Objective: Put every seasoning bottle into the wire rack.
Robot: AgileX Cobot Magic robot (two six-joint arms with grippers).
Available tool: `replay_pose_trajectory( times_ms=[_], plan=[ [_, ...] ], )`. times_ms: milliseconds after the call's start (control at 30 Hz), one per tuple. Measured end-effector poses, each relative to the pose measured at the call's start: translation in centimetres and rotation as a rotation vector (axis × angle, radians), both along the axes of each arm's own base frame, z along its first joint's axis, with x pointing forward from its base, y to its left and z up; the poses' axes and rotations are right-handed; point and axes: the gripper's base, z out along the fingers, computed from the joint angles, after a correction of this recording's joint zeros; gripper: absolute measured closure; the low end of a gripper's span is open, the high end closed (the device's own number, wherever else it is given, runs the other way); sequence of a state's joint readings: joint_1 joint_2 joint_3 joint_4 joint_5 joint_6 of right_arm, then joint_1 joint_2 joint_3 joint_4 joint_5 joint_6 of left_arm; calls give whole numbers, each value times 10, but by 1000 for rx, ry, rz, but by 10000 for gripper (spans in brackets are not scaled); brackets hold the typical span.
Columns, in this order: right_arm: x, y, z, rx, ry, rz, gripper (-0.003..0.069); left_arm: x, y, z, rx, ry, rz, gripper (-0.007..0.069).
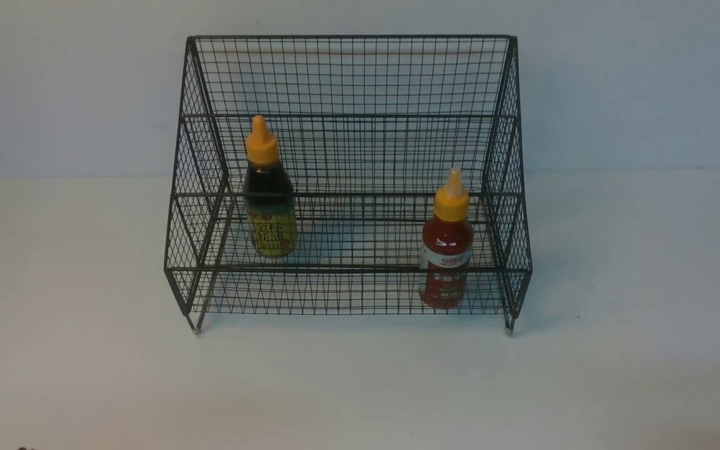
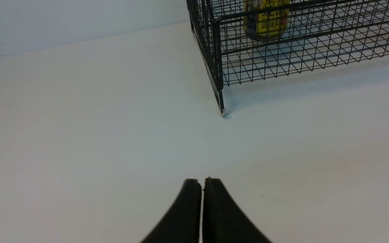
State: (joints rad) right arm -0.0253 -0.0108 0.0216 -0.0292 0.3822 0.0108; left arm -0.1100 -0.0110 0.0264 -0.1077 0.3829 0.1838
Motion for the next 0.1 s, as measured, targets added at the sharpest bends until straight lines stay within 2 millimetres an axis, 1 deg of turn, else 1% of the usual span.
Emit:
replay_pose_trajectory(
  times_ms=[100],
  plan=[
    [0, 0, 0, 0, 0, 0, 673, 0, 0, 0, 0, 0, 0, 629]
  ],
)
